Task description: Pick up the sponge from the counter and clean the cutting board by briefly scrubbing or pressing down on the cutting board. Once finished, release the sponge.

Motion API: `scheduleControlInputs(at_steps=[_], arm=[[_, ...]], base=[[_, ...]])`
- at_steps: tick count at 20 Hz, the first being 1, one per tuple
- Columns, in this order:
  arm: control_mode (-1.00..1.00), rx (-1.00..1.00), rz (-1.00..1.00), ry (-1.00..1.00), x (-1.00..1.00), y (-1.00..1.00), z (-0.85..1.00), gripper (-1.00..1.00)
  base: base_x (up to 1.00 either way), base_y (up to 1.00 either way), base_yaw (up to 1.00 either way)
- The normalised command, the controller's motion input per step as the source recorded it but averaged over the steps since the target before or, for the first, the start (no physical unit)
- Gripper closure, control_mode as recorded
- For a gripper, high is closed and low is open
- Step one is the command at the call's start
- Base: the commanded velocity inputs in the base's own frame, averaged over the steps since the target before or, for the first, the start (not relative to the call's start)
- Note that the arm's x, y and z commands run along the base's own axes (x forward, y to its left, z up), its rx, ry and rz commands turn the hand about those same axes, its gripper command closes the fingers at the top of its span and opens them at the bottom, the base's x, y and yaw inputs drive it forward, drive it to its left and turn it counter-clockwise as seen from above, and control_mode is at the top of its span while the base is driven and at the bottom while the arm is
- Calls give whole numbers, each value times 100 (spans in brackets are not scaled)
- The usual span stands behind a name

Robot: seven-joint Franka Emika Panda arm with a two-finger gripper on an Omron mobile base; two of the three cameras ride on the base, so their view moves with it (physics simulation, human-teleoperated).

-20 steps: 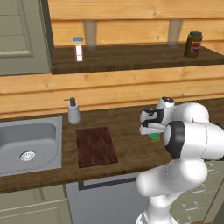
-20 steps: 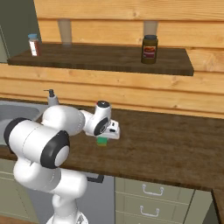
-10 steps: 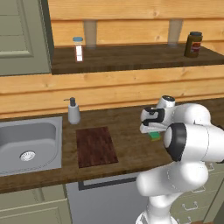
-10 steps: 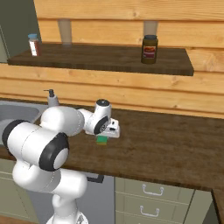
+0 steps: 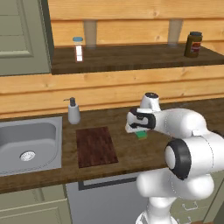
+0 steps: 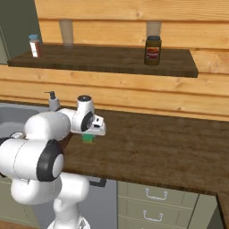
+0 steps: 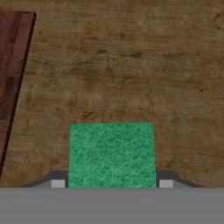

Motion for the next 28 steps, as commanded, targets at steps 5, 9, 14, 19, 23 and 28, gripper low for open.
scheduleControlInputs(at_steps=[5, 9, 14, 19, 23, 28], arm=[[-100, -6, 0, 0, -19, 84, 15, 100], [-100, 6, 0, 0, -29, 53, -3, 100], [-100, 14, 0, 0, -40, 83, -14, 100], [-100, 7, 1, 1, -10, 24, -4, 100], [-100, -7, 0, 0, -23, 81, 0, 100], [-100, -16, 0, 0, -16, 91, 0, 100]], base=[[0, 0, 0], [0, 0, 0], [0, 0, 0], [0, 0, 0], [0, 0, 0], [0, 0, 0]])
